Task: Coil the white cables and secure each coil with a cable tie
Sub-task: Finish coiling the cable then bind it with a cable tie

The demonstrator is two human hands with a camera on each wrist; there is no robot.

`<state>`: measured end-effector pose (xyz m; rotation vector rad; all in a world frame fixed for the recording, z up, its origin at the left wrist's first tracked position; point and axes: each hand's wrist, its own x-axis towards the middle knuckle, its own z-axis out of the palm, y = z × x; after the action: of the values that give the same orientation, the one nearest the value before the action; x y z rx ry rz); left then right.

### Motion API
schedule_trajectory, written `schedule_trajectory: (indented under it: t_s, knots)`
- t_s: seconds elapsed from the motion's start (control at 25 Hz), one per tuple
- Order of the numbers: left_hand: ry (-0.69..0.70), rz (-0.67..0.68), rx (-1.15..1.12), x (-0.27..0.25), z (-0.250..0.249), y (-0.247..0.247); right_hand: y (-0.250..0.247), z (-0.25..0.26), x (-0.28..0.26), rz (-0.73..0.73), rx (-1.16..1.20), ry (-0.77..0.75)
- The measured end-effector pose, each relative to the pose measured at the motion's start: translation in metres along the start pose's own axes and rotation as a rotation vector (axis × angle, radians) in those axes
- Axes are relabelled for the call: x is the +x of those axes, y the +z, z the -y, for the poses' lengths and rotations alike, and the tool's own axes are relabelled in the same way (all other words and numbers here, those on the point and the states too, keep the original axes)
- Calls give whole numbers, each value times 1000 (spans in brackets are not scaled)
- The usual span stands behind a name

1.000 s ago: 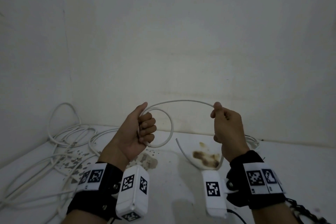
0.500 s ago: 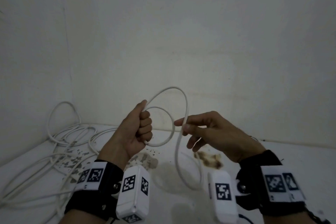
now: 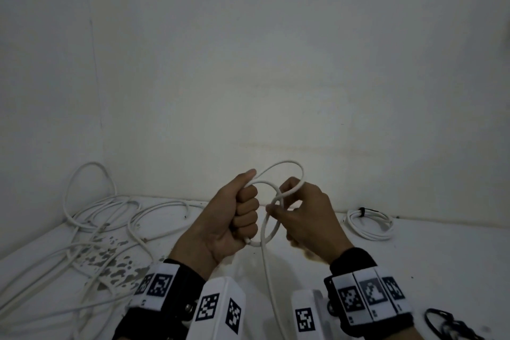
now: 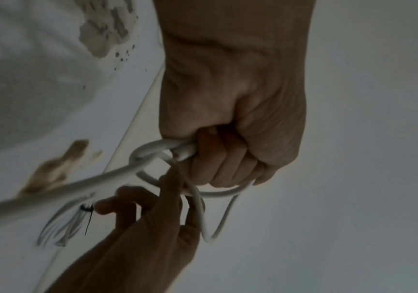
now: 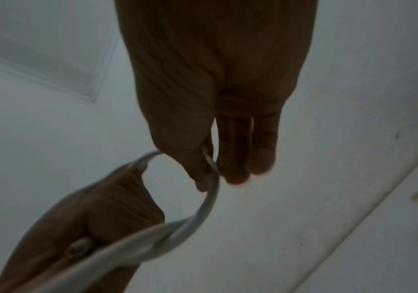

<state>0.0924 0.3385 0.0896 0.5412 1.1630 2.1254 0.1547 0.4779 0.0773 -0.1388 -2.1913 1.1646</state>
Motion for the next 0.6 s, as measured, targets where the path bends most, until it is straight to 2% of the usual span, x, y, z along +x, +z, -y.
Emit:
schedule_trajectory:
  t_s: [0.12,0.16,0.2,0.28,0.36,0.44,0.52,0.6]
  knots:
    - [18,45,37,-3,-2,7,1,-6,2,-214,-206,-66]
    - [27,47,47,-2,-3,6,0,-7,3,-252,-187,-55]
    - [35,39,42,-2,-5,4,-3,-6,4,-229,-53,-7]
    - [47,-6,26,-1,-10,-3,-6,-2,4,-55,232,127]
    - [58,-61,43,1,-13,-10,-13,-1,3,66,357,249]
    - [92,-122,37,2,-19,-23,-24,4,4,99,532,344]
    - [105,-175,15,3,-28,-42,-42,3,10,41,868,480]
    - [94,-216,32,3,-32,-57,-60,4,13,-15,935,539]
